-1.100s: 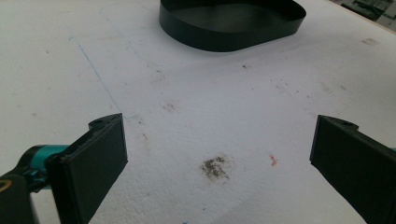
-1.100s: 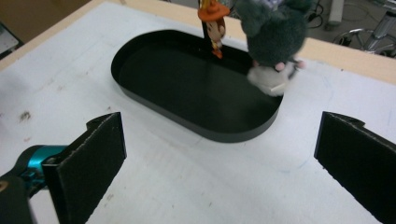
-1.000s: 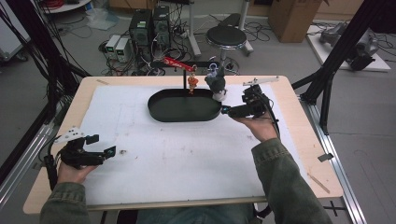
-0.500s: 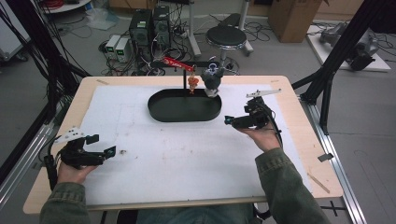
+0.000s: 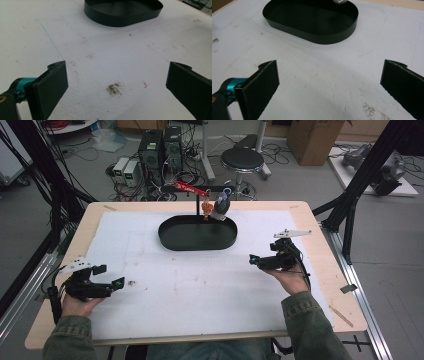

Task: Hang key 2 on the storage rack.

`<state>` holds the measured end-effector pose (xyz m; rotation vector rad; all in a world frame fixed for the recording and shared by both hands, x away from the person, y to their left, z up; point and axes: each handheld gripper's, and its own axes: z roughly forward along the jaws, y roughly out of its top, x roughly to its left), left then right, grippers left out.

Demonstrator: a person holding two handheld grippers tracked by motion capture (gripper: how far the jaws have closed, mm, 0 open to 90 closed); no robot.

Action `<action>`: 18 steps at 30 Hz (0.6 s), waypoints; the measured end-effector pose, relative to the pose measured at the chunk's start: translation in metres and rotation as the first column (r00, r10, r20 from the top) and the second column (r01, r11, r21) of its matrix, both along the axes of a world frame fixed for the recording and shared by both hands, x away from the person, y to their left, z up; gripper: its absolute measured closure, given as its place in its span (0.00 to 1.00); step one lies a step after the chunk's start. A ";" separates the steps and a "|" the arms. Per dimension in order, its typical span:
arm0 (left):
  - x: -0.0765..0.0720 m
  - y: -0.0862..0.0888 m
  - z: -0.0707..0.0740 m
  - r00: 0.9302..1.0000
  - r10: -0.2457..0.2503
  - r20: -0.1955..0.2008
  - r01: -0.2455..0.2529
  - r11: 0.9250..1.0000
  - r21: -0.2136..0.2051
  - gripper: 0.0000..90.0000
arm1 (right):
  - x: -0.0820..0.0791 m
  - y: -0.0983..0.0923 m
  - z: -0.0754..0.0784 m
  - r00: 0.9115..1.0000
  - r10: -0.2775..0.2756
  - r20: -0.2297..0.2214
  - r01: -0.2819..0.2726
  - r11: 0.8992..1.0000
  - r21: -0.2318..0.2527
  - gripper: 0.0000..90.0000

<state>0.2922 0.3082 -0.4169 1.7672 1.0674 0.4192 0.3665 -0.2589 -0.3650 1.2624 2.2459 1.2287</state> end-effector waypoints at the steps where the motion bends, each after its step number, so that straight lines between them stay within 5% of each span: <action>1: 0.000 0.000 0.000 1.000 -0.002 0.000 0.002 1.000 0.000 0.05 | -0.001 -0.002 -0.002 1.000 -0.003 0.007 0.003 1.000 0.000 0.01; 18: -0.004 -0.001 0.000 1.000 -0.002 -0.007 0.002 1.000 0.006 0.05 | -0.022 -0.037 -0.026 0.996 -0.079 0.032 0.078 0.997 0.027 0.01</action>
